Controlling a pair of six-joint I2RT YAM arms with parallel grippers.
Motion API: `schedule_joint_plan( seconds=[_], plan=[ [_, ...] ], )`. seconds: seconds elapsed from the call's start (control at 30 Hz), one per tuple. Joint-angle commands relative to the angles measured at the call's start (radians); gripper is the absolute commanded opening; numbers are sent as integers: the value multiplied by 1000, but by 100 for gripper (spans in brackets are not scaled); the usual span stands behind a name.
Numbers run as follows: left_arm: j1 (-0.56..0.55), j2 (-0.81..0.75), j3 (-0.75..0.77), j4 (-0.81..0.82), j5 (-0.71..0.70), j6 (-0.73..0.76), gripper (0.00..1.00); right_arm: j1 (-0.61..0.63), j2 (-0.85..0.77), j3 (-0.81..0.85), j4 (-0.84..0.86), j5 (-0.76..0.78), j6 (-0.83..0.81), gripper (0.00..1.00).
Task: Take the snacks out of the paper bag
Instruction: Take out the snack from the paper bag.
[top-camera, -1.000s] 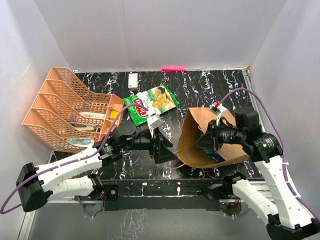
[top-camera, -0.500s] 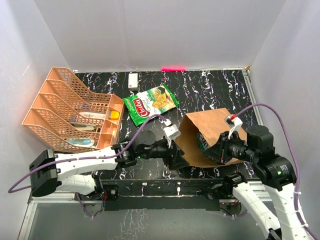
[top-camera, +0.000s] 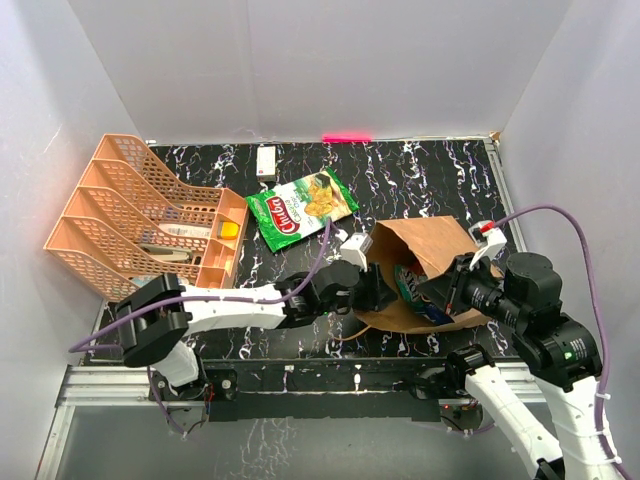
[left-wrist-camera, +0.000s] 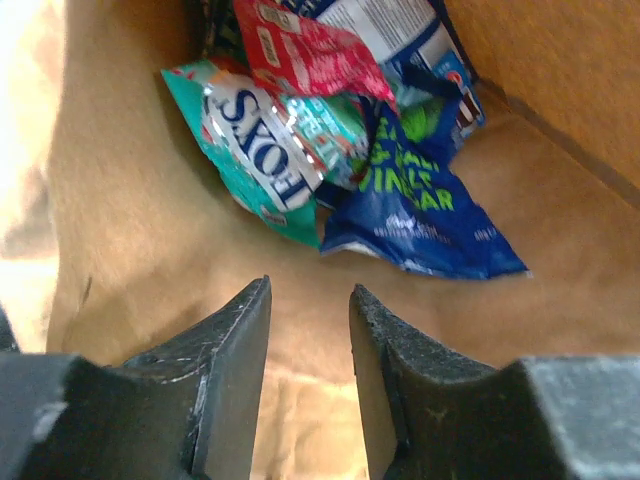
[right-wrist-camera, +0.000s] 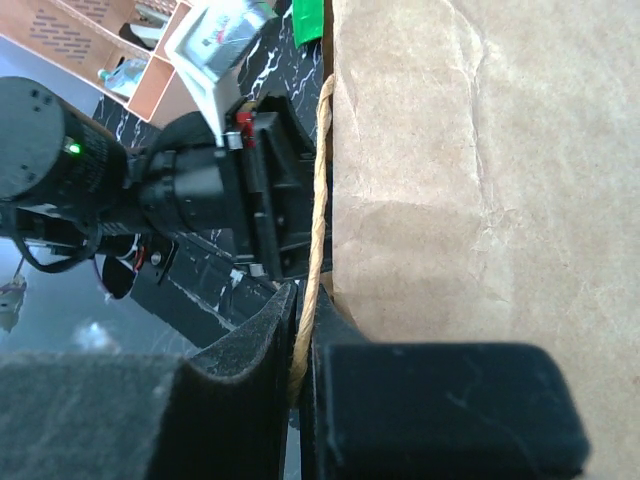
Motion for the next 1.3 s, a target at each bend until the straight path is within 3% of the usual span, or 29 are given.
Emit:
schedule_joint_plan(
  seconds=[0.0,0.3,0.7,0.93,1.03,1.1,1.27],
  plan=[
    [-4,80,106,-74,-172,-137,35,3,-22,44,92,34,12,8],
    [-15,273,283,-238,-331,-173,34,5,-25,39,116,12,16,8],
    [-15,404,392,-164,-366,-155,50,4,-28,49,114,-6,13,8],
    [-14,511,502,-177,-390,-152,53,4,-35,76,88,0,12,8],
    [-7,526,528,-188,-399,-143,42,4,-37,88,77,9,10,8],
    [-4,508,521,-182,-386,-122,25,4,-37,93,64,25,6,8],
    [-4,382,455,-163,-355,-71,2,3,-49,73,64,74,-1,8]
  ],
)
